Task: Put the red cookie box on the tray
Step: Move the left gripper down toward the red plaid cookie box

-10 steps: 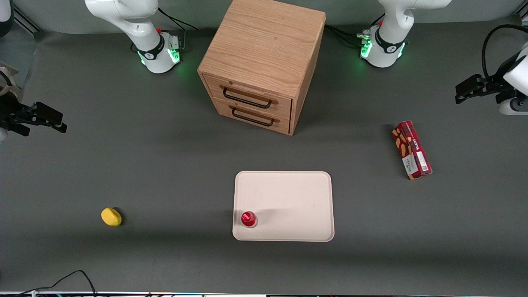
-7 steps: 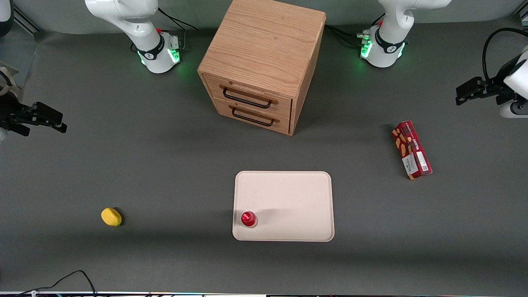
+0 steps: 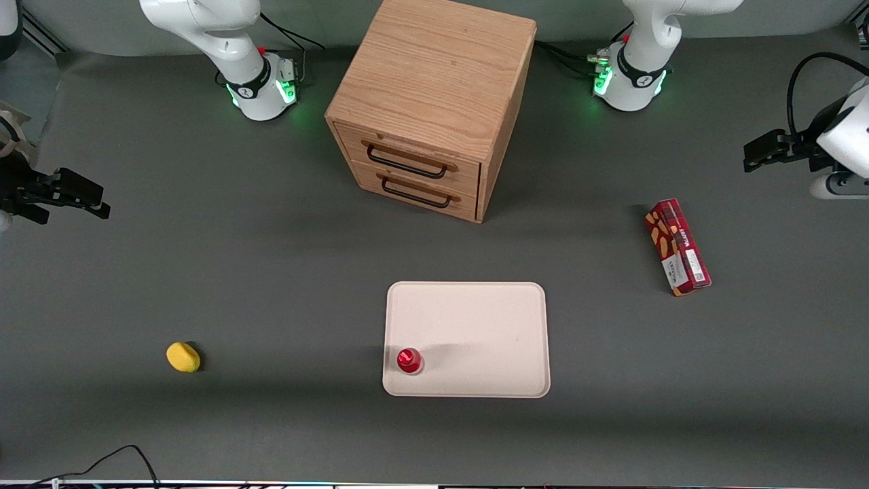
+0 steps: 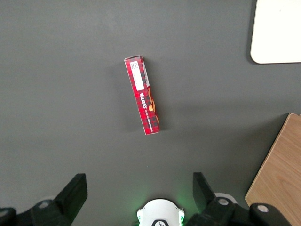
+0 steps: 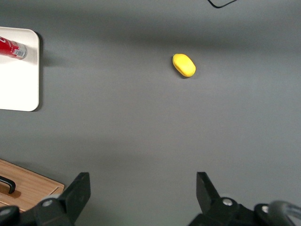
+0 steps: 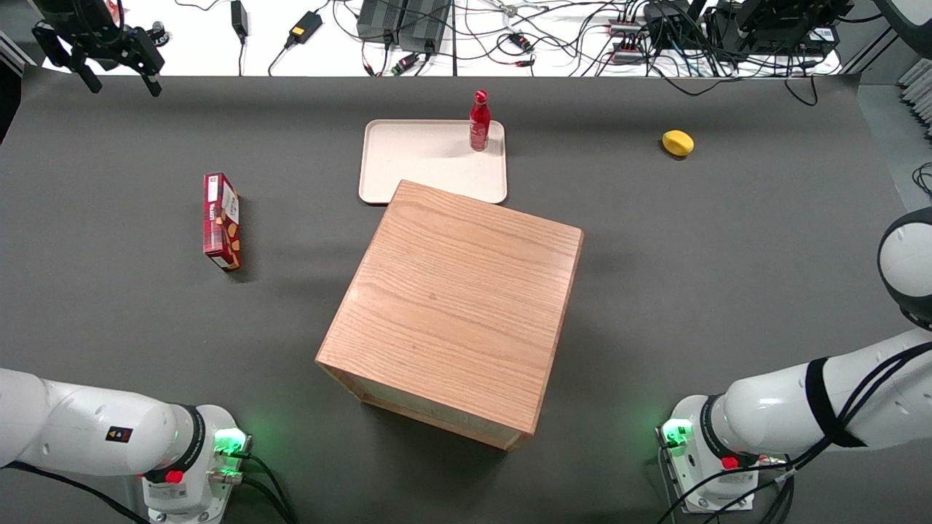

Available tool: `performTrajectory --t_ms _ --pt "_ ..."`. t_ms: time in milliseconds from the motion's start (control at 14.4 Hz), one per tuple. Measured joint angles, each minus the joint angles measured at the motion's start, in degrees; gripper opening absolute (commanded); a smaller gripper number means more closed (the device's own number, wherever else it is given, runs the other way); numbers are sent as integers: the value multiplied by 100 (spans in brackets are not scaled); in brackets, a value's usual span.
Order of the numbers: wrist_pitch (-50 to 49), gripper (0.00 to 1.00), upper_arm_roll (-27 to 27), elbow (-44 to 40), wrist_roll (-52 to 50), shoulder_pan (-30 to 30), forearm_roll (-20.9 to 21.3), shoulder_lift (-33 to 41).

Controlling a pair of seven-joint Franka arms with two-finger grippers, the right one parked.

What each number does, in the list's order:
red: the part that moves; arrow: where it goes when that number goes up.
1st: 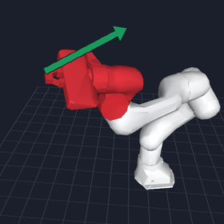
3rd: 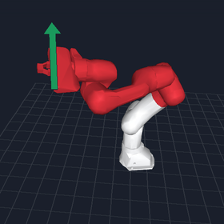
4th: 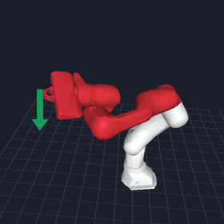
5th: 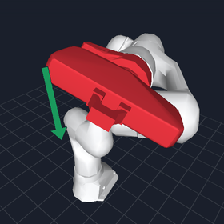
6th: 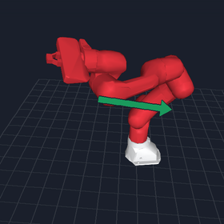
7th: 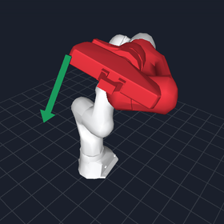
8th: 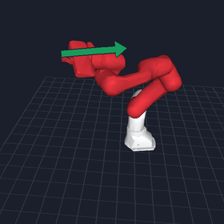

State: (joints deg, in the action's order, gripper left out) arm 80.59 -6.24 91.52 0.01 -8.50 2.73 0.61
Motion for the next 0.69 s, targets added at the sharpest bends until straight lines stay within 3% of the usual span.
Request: performTrajectory --t_ms 417,694 --pt "1690 100 -215 1369 -123 10 -18 -400" --pt "2603 100 -325 1902 -663 34 -313 -1009"
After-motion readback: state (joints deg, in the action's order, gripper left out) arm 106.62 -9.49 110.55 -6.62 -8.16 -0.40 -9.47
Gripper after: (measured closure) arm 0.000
